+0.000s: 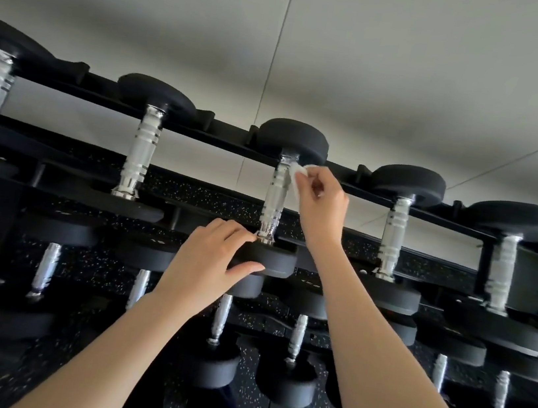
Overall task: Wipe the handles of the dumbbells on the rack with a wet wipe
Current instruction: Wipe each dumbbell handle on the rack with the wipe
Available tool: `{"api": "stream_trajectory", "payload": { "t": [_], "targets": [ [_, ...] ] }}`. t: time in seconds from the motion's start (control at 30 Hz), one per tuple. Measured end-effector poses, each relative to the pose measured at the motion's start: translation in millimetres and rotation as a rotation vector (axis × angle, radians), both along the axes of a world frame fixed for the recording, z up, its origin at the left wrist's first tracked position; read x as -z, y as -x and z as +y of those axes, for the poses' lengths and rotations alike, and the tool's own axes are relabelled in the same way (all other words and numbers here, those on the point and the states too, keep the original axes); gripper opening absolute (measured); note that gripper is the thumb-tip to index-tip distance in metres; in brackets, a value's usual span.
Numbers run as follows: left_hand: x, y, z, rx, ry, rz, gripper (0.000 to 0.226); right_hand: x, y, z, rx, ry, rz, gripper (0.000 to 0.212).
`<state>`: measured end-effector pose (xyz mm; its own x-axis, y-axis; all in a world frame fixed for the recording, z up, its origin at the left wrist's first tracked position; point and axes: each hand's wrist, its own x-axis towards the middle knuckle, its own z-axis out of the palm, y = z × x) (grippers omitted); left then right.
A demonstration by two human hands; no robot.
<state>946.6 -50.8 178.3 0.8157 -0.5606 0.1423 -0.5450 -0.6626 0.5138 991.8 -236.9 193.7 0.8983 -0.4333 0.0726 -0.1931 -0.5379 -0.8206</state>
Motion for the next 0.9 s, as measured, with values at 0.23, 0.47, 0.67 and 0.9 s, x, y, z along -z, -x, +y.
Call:
{"api": "stream_trajectory", "payload": {
  "t": [0.23, 0.47, 0.67, 0.9],
  "targets": [
    [3, 4, 0, -0.061, 0.077, 0.07, 0.049, 16, -27, 6, 0.098, -0.001, -0.059, 0.011],
    [5, 3, 1, -0.059, 0.112, 0.071, 0.048, 22, -20, 12, 0.265, -0.039, -0.038, 0.014],
    [5, 2, 2, -0.044, 0.103, 0.065, 0.048, 20, -21, 8, 0.204, -0.261, 0.014, 0.006],
    [6, 1, 3, -0.043, 0.11, 0.087, 0.048, 11, -23, 8, 0.094, -0.187, 0.036, 0.006]
  ]
}}
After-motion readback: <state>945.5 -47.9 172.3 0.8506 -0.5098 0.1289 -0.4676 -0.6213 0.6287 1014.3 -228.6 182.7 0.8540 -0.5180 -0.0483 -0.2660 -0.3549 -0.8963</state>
